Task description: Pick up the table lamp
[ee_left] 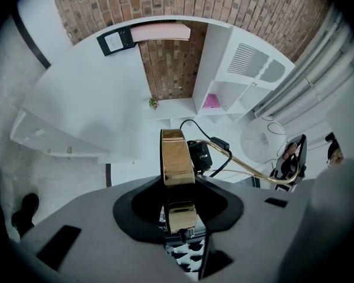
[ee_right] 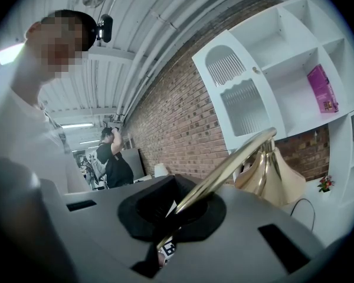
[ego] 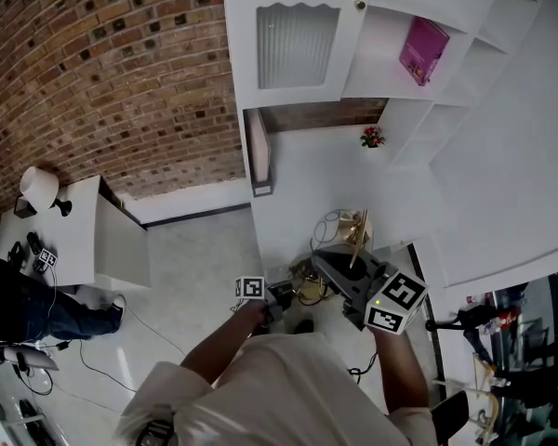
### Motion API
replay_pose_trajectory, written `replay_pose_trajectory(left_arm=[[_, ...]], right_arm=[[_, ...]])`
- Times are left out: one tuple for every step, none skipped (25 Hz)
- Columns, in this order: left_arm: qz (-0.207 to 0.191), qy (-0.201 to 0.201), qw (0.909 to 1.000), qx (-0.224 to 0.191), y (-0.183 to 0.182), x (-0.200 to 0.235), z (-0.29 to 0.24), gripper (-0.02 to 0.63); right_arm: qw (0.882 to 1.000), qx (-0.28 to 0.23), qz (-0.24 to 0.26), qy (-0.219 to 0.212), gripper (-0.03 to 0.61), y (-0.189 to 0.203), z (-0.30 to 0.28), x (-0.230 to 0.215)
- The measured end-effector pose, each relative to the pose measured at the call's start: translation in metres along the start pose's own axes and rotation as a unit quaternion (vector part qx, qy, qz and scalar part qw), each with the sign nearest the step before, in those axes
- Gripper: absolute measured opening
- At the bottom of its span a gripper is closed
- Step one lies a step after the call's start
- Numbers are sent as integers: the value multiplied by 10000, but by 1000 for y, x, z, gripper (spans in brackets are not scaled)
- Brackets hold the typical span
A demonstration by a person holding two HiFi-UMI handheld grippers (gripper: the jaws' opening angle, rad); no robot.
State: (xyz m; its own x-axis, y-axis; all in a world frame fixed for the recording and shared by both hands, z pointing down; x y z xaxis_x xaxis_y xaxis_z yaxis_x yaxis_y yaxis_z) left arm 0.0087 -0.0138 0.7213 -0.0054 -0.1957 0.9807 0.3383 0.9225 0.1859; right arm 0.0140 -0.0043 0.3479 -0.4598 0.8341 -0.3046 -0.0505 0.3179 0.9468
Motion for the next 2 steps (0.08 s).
replay_pose_trajectory(left_arm=[[-6, 2, 10000, -9, 0, 0, 0, 143], [-11, 4, 10000, -18, 0, 0, 0, 143]], right_arm=[[10000, -4, -3, -3, 12, 0, 0, 0], [10000, -8, -6, -6, 12, 0, 1, 0]])
Point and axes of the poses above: the fingertips, and each gripper's own axes: z backward along the fingers, x to its left, y out of its underside, the point moved 2 cm from there along z, backward along the fingers, and after that the axes turned 4 degrees about -z, right-handed, at the moved point
